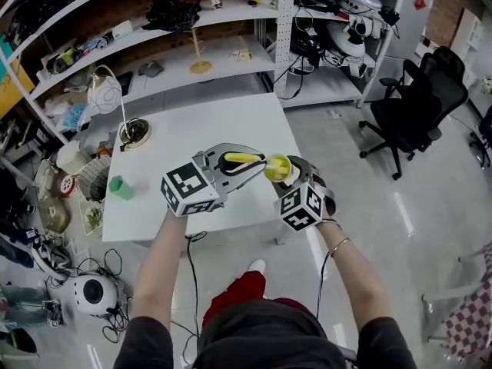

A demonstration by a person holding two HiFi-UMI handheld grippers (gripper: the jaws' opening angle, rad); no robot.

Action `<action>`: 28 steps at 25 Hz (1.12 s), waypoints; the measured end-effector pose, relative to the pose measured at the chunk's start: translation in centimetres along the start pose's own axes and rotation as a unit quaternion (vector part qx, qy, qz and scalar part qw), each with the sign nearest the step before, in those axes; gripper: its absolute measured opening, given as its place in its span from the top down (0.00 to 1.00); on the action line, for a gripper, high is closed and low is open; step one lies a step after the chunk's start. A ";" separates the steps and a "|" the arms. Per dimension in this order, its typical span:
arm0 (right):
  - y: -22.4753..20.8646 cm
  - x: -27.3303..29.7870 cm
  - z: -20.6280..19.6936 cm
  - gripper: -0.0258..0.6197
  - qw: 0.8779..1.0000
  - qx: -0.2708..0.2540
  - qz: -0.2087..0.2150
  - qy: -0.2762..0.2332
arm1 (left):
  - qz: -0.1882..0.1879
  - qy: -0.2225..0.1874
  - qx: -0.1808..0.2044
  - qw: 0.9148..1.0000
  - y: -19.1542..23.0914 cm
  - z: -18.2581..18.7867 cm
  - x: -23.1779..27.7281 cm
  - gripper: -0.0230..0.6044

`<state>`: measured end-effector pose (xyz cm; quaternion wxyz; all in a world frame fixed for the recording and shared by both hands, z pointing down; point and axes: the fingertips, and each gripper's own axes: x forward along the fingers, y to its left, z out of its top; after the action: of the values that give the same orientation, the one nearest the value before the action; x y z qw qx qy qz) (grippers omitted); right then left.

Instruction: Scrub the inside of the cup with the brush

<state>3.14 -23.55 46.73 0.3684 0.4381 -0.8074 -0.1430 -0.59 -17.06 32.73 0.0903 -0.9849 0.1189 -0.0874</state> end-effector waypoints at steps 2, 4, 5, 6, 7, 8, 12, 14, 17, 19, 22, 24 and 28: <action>-0.7 0.2 -0.1 0.56 0.999 -0.007 -0.029 0.014 | 0.047 -0.023 -0.043 0.998 1.1 0.0 0.0 0.90; -1.4 0.4 -0.5 0.56 0.998 -0.017 -0.054 0.031 | 0.098 -0.048 -0.105 0.989 2.3 -0.3 0.0 0.90; -1.7 0.5 -0.8 0.56 0.997 -0.020 -0.065 0.040 | 0.119 -0.059 -0.137 0.982 2.7 -0.6 0.1 0.90; -1.9 0.5 -1.2 0.56 0.996 -0.022 -0.074 0.048 | 0.139 -0.069 -0.171 0.973 3.0 -1.0 0.1 0.90; -2.1 0.6 -1.5 0.56 0.995 -0.026 -0.083 0.057 | 0.158 -0.078 -0.207 0.962 3.4 -1.6 0.1 0.90; -2.3 0.7 -1.8 0.56 0.993 -0.030 -0.091 0.065 | 0.177 -0.085 -0.247 0.949 3.8 -2.2 0.0 0.90; -2.8 1.0 -2.2 0.56 0.987 -0.055 -0.125 0.090 | 0.237 -0.111 -0.393 0.881 5.1 -4.5 -0.9 0.89; -3.0 1.1 -2.2 0.56 0.982 -0.076 -0.144 0.098 | 0.257 -0.125 -0.444 0.849 5.4 -5.2 -1.4 0.89; -3.3 1.1 -2.0 0.56 0.975 -0.105 -0.164 0.106 | 0.259 -0.158 -0.502 0.810 5.6 -5.2 -1.7 0.89; -3.4 1.3 -2.2 0.56 0.976 -0.105 -0.158 0.110 | 0.250 -0.163 -0.503 0.811 5.4 -4.7 -1.4 0.89; -3.0 1.4 -2.6 0.56 0.982 -0.087 -0.129 0.104 | 0.235 -0.133 -0.430 0.862 4.8 -3.9 -0.9 0.89; -2.6 1.4 -2.3 0.56 0.988 -0.069 -0.106 0.090 | 0.218 -0.104 -0.356 0.903 4.2 -3.2 -0.6 0.89; -1.4 1.0 -1.2 0.56 0.996 -0.039 -0.057 0.055 | 0.156 -0.066 -0.242 0.955 3.1 -2.3 -0.6 0.89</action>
<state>4.54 -25.05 47.20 0.4205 0.4759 -0.7533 -0.1710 -2.32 -20.24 34.26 -0.1304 -0.9500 0.2827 0.0248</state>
